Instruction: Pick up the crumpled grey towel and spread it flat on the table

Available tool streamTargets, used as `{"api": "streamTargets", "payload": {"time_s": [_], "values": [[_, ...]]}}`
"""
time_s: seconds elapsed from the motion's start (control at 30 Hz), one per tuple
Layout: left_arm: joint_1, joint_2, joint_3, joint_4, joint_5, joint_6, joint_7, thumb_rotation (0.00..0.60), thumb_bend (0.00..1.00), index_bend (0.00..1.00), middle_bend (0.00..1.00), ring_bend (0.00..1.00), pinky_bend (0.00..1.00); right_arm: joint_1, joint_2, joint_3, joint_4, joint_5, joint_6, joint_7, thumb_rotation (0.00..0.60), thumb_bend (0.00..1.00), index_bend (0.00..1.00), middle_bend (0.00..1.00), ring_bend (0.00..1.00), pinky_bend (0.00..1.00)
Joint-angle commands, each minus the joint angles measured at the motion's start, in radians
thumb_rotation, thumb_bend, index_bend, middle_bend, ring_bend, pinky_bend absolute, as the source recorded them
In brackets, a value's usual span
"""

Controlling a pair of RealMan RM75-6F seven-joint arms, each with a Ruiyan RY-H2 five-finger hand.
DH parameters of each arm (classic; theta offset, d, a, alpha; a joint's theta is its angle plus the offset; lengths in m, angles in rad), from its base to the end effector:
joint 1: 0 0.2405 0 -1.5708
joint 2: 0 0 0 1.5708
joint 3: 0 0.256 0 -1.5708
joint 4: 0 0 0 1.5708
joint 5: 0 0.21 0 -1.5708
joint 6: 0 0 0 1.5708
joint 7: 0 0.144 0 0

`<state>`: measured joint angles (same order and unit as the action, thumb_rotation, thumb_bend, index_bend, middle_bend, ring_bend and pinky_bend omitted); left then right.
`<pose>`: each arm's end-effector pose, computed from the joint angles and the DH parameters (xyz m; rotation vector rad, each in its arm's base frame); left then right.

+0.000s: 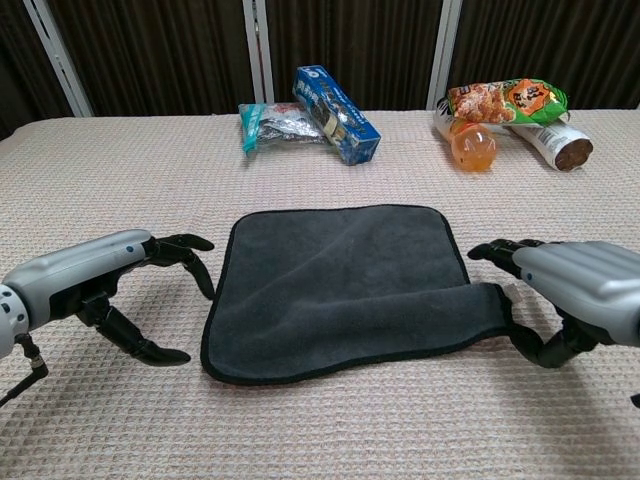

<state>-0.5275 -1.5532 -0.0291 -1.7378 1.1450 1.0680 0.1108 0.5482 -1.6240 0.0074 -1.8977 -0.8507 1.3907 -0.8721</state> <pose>-0.1677 0.2402 -0.0356 -1.7267 -1.5180 -1.0389 -0.1611 -0.2254 -0.0259 1.7396 -1.0560 0.6000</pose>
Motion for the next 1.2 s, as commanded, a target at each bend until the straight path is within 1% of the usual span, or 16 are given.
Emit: {"api": "streamTargets", "payload": {"time_s": [0.03,0.1,0.17,0.23,0.33,0.4,0.47,0.53,0.57,0.63,0.7,0.77,0.93,0.97,1.1,1.2], "values": [[0.0,0.03,0.008,-0.022,0.016,-0.017,-0.013,0.6,0.0,0.17,0.0,0.0,0.0,-0.003,0.013,-0.008,-0.032,0.011,0.007,-0.024,0.6,0.38,0.0,0.0,0.0,0.06],[0.001,0.051,0.014,-0.035,0.029,-0.021,-0.016,0.6,0.0,0.13,0.0,0.0,0.0,-0.006,0.023,-0.008,-0.059,0.008,0.017,-0.031,0.6,0.37,0.0,0.0,0.0,0.05],[0.007,0.073,0.019,-0.047,0.053,-0.014,-0.021,0.6,0.0,0.11,0.0,0.0,0.0,-0.014,0.042,-0.006,-0.094,-0.011,0.031,-0.019,0.6,0.37,0.0,0.0,0.0,0.05],[0.011,0.09,0.023,-0.049,0.075,-0.003,-0.019,0.6,0.03,0.1,0.0,0.0,0.0,-0.025,0.063,-0.007,-0.12,-0.043,0.045,0.004,0.6,0.37,0.0,0.0,0.0,0.05],[0.012,0.115,0.024,-0.043,0.11,0.014,-0.004,0.6,0.17,0.08,0.0,0.0,0.0,-0.046,0.1,-0.008,-0.146,-0.109,0.072,0.055,0.6,0.37,0.0,0.0,0.0,0.05],[0.01,0.126,0.015,-0.04,0.123,0.025,0.005,0.6,0.27,0.08,0.0,0.0,0.0,-0.056,0.122,-0.004,-0.158,-0.143,0.084,0.09,0.6,0.41,0.0,0.0,0.0,0.05],[0.005,0.136,0.003,-0.039,0.131,0.032,0.014,0.6,0.34,0.08,0.0,0.0,0.0,-0.065,0.146,0.004,-0.166,-0.168,0.089,0.124,0.6,0.47,0.0,0.0,0.0,0.05],[-0.008,0.15,-0.017,-0.042,0.125,0.028,0.033,0.6,0.37,0.07,0.0,0.0,0.0,-0.072,0.183,0.016,-0.172,-0.184,0.085,0.165,0.6,0.5,0.01,0.0,0.0,0.05],[-0.012,0.155,-0.024,-0.047,0.12,0.026,0.04,0.6,0.34,0.07,0.0,0.0,0.0,-0.074,0.195,0.019,-0.173,-0.185,0.08,0.179,0.6,0.5,0.02,0.0,0.0,0.05],[-0.015,0.164,-0.04,-0.062,0.111,0.031,0.048,0.6,0.2,0.07,0.0,0.0,0.0,-0.077,0.219,0.023,-0.176,-0.182,0.065,0.201,0.6,0.47,0.05,0.01,0.0,0.05],[-0.009,0.174,-0.056,-0.081,0.107,0.056,0.052,0.6,0.1,0.06,0.0,0.0,0.0,-0.077,0.238,0.024,-0.169,-0.186,0.048,0.217,0.6,0.42,0.08,0.02,0.0,0.05],[0.009,0.184,-0.069,-0.102,0.114,0.103,0.053,0.6,0.05,0.06,0.0,0.0,0.0,-0.079,0.249,0.016,-0.153,-0.213,0.031,0.24,0.6,0.39,0.1,0.03,0.0,0.05],[0.064,0.218,-0.062,-0.138,0.163,0.203,0.042,0.6,0.04,0.06,0.0,0.0,0.0,-0.103,0.254,-0.03,-0.106,-0.318,0.007,0.328,0.6,0.38,0.15,0.04,0.0,0.05],[0.075,0.229,-0.054,-0.143,0.175,0.217,0.039,0.6,0.04,0.06,0.0,0.0,0.0,-0.108,0.254,-0.041,-0.097,-0.341,0.001,0.348,0.6,0.38,0.15,0.04,0.0,0.05],[0.119,0.278,-0.018,-0.164,0.214,0.256,0.018,0.6,0.04,0.06,0.0,0.0,0.0,-0.12,0.259,-0.088,-0.056,-0.418,-0.031,0.395,0.6,0.46,0.19,0.08,0.0,0.07],[0.15,0.311,0.003,-0.178,0.238,0.283,-0.013,0.6,0.04,0.06,0.0,0.0,0.0,-0.123,0.259,-0.107,-0.031,-0.444,-0.05,0.392,0.6,0.45,0.23,0.1,0.01,0.11]]}}
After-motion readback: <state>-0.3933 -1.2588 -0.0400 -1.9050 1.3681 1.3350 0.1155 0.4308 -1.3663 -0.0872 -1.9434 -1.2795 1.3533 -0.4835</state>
